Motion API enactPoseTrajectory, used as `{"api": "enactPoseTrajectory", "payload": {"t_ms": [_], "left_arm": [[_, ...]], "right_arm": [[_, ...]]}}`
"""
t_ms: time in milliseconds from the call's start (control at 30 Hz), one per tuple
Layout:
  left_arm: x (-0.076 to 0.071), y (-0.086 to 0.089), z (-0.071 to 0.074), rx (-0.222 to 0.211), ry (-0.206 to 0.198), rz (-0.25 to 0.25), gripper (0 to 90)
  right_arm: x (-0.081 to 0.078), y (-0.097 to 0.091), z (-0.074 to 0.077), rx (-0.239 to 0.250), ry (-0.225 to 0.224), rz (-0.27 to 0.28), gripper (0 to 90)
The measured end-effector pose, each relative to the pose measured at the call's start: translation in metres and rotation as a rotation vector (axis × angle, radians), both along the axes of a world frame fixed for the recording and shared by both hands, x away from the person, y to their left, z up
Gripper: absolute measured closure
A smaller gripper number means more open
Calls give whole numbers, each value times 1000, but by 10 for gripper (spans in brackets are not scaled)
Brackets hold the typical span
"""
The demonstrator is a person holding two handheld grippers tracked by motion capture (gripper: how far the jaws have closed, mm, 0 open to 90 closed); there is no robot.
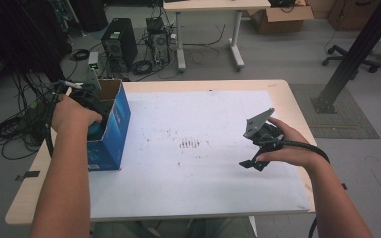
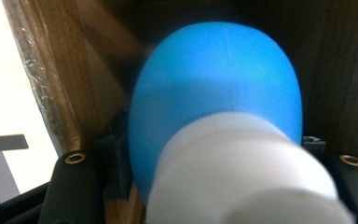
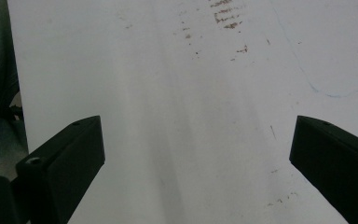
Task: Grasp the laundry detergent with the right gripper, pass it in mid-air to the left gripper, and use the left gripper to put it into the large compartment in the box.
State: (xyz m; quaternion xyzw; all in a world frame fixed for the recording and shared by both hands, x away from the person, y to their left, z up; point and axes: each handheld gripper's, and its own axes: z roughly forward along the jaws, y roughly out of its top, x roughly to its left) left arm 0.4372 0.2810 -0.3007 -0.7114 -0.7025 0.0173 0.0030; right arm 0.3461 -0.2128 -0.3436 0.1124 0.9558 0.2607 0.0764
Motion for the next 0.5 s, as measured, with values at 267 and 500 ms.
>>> {"api": "enactPoseTrajectory", "payload": {"t_ms": [267, 500], "left_arm": [[-3, -1, 10, -2, -19, 7, 309], [-7, -6, 29, 21, -47, 5, 274]], "right_arm": [[-2, -3, 0, 7, -4, 0, 32], [-4, -3, 1, 18, -10, 3, 32]]}}
